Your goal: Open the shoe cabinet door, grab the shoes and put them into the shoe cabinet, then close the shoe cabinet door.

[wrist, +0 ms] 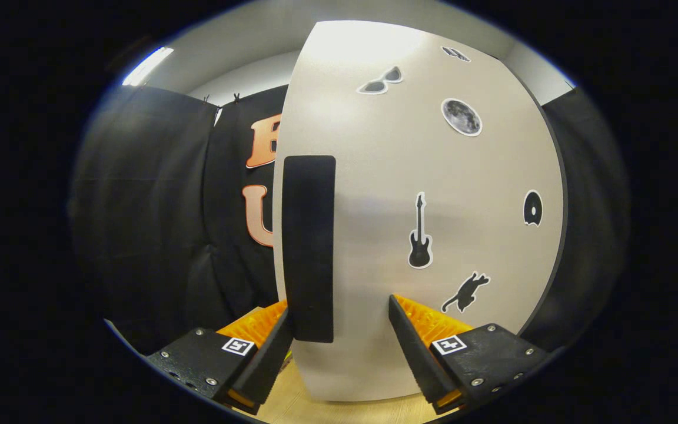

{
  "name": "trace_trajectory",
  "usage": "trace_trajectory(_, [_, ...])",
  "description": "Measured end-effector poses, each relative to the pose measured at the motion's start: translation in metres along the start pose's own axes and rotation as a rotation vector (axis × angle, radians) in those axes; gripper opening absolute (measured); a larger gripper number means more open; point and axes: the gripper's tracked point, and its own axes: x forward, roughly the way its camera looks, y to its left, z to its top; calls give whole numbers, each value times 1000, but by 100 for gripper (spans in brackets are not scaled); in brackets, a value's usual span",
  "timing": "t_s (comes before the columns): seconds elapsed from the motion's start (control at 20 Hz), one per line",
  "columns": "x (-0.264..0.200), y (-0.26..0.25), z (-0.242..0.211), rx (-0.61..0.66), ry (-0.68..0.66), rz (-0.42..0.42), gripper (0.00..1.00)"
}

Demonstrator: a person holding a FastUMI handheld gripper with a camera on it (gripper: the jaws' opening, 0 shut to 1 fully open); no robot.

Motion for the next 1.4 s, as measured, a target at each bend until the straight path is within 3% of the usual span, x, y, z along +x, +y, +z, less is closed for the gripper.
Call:
trace_trajectory(0.5, [9, -5, 0, 2, -4, -108, 95])
trace_trajectory(0.85, [-1, -2, 8, 28, -14, -104, 95])
trace_trajectory(1.4, [-133, -6, 14, 17, 41, -112, 96])
